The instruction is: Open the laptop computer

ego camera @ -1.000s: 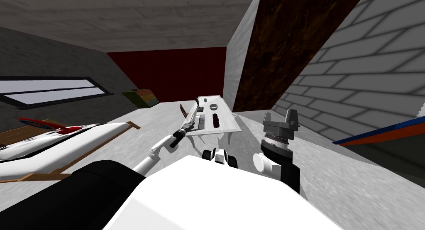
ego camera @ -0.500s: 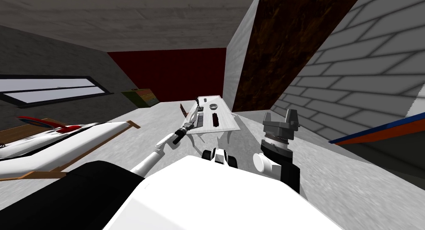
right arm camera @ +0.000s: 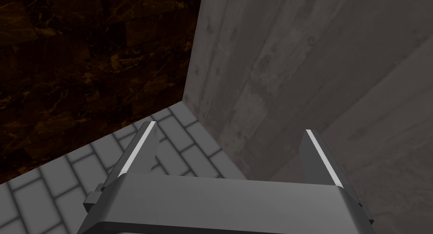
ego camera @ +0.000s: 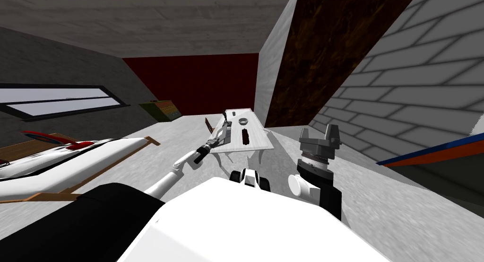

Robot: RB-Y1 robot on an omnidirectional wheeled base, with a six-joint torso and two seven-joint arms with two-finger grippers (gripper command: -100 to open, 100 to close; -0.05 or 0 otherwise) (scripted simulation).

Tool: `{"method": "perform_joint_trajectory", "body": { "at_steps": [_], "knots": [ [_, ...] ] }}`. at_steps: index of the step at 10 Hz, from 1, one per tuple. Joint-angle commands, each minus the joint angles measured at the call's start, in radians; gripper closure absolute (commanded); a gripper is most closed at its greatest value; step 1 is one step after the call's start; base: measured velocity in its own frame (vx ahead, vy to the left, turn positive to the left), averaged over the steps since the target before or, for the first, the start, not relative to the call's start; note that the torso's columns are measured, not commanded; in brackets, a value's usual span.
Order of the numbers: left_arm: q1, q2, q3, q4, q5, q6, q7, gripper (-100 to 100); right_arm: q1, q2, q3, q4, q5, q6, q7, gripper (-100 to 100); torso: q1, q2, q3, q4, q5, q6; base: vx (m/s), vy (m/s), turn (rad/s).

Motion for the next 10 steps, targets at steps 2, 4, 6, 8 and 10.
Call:
{"method": "perform_joint_trajectory", "body": {
  "at_steps": [2, 4, 6, 8, 10],
  "knots": [
    [0.037, 0.076, 0.006, -0.084, 0.032, 0.047, 0.035, -100, 0.0, 0.0, 0.0, 0.0, 0.0, 0.0, 0.0, 0, 0.001, 0.001, 0.001, 0.0, 0.0, 0.0, 0.017, -0.018, 0.019],
    [0.057, 0.119, 0.01, -0.128, 0.049, 0.071, 0.054, -100, 0.0, 0.0, 0.0, 0.0, 0.0, 0.0, 0.0, 0, 0.001, 0.0, 0.0, 0.0, 0.0, 0.0, 0.019, -0.015, 0.022],
    [0.056, 0.122, 0.009, -0.129, 0.05, 0.071, 0.054, -100, 0.0, 0.0, 0.0, 0.0, 0.0, 0.0, 0.0, 0, 0.001, 0.0, 0.0, 0.0, 0.0, 0.0, 0.014, -0.015, 0.014],
    [0.057, 0.124, 0.009, -0.132, 0.051, 0.074, 0.056, 0, 0.0, 0.0, 0.0, 0.0, 0.0, 0.0, 0.0, 0, 0.002, 0.001, 0.0, 0.0, 0.001, 0.0, 0.0, 0.0, 0.0],
    [0.057, 0.124, 0.009, -0.132, 0.051, 0.074, 0.056, 0, 0.0, 0.0, 0.0, 0.0, 0.0, 0.0, 0.0, 0, 0.001, 0.0, 0.0, 0.0, 0.0, 0.0, 0.0, 0.0, 0.0]
  ]
}}
